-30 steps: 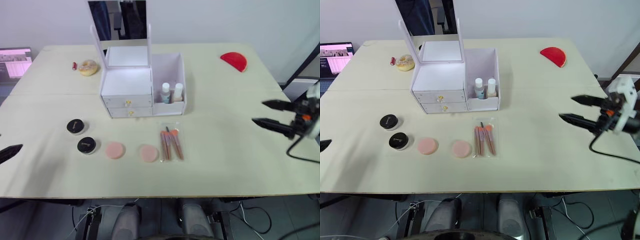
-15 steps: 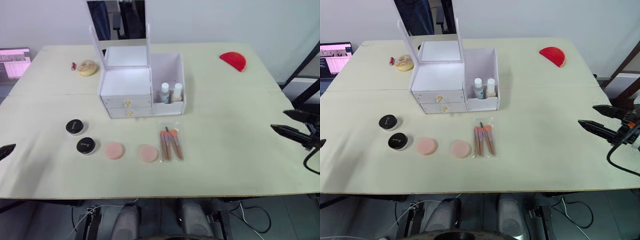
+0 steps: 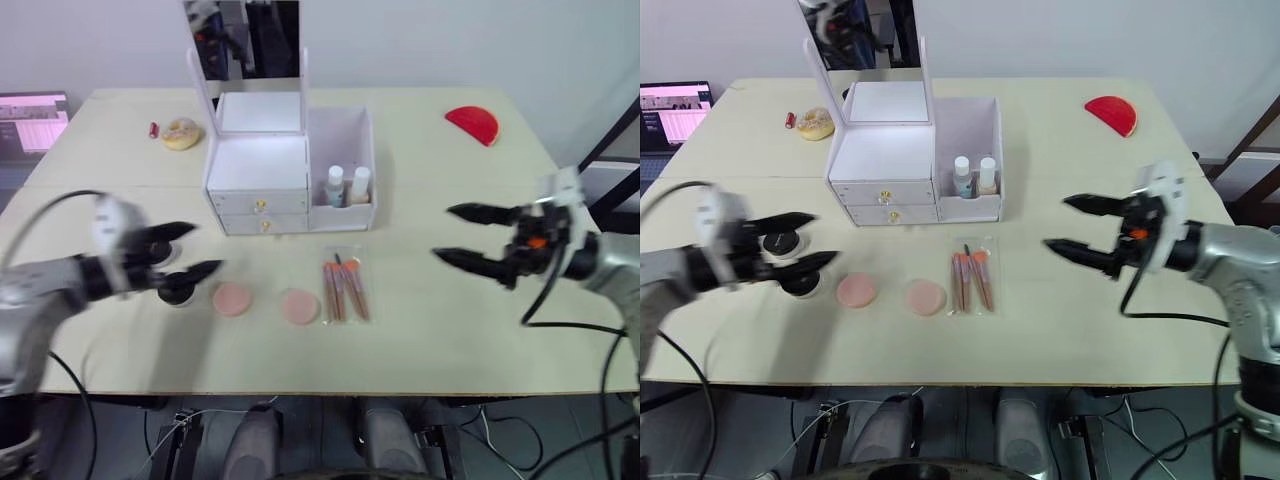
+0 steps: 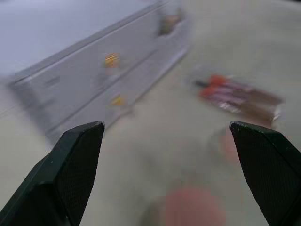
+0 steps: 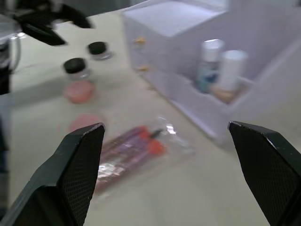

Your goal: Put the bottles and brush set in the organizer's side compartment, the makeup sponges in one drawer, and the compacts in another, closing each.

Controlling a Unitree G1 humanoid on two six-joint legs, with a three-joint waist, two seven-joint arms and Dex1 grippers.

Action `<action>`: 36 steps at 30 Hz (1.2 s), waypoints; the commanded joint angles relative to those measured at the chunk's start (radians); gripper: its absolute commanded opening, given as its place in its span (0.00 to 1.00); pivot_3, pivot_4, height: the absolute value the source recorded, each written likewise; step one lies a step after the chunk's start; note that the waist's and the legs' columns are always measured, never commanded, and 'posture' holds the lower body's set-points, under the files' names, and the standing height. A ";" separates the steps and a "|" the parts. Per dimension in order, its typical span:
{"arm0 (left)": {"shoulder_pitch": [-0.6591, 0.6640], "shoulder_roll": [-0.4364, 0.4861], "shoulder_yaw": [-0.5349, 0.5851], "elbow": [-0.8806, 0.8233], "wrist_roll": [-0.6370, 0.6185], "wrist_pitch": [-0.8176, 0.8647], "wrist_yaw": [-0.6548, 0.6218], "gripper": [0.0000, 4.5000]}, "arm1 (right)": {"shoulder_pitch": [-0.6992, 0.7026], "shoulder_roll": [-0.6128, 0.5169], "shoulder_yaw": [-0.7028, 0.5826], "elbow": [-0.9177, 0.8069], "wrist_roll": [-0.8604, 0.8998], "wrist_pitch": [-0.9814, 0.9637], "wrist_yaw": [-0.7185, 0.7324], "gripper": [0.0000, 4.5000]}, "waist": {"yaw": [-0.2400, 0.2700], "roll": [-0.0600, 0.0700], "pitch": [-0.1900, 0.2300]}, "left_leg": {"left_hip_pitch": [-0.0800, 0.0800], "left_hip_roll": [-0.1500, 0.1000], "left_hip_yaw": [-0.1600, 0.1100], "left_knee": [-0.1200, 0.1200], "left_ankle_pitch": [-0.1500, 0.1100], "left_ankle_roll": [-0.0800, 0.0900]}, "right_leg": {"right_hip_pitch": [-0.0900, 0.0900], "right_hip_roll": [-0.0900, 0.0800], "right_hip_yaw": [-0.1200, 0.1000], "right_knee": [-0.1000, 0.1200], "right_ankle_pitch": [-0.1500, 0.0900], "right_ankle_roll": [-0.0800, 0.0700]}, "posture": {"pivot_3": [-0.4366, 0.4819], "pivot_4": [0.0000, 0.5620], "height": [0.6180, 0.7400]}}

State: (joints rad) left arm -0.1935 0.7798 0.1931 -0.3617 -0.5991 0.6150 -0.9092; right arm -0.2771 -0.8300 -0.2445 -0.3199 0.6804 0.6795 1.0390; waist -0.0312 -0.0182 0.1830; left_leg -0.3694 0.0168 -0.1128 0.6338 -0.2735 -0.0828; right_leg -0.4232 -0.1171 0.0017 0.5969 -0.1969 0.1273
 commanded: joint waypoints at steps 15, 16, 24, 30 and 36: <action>-0.342 -0.238 -0.491 0.220 0.193 -0.004 -0.034 0.01 | -0.323 0.140 0.193 0.156 0.133 0.673 -0.263 1.00 | 0.017 0.000 0.000 | -0.001 0.000 0.000 0.003 0.000 0.000 | 0.000 0.001 0.000 -0.001 -0.001 -0.006 | 0.48 0.27 1.00; -0.353 -0.246 -0.497 0.240 0.196 -0.010 -0.048 0.01 | -0.350 0.146 0.190 0.179 0.144 0.712 -0.268 1.00 | 0.019 0.000 0.000 | -0.002 0.000 0.000 0.003 0.000 0.000 | 0.000 0.001 0.000 -0.002 -0.001 -0.006 | 0.48 0.27 1.00; -0.424 -0.279 -0.531 0.356 0.233 -0.055 -0.153 0.01 | -0.486 0.182 0.179 0.362 0.215 0.935 -0.318 1.00 | 0.018 0.000 0.000 | -0.003 0.000 -0.001 0.003 0.000 0.001 | 0.000 0.001 0.000 -0.003 0.001 -0.002 | 0.48 0.27 1.00; -0.417 -0.289 -0.566 0.369 0.290 -0.086 -0.173 0.01 | -0.507 0.182 0.208 0.457 0.226 0.935 -0.383 1.00 | 0.014 0.000 0.000 | -0.002 0.000 -0.001 0.004 0.000 0.001 | 0.000 0.001 0.000 -0.001 0.001 -0.002 | 0.48 0.27 1.00; -0.416 -0.300 -0.581 0.411 0.345 -0.126 -0.173 0.01 | -0.507 0.204 0.213 0.508 0.236 0.935 -0.440 1.00 | 0.014 0.000 0.000 | -0.003 0.000 -0.001 0.004 0.000 0.001 | 0.000 0.001 0.000 -0.001 0.001 -0.002 | 0.48 0.27 1.00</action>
State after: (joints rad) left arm -0.6019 0.4801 -0.3797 0.0572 -0.2731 0.5165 -1.0775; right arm -0.7622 -0.6332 -0.0167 0.1926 0.8932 1.6077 0.6127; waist -0.0173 -0.0180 0.1827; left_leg -0.3720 0.0165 -0.1136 0.6376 -0.2734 -0.0823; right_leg -0.4235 -0.1162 0.0014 0.5956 -0.1961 0.1253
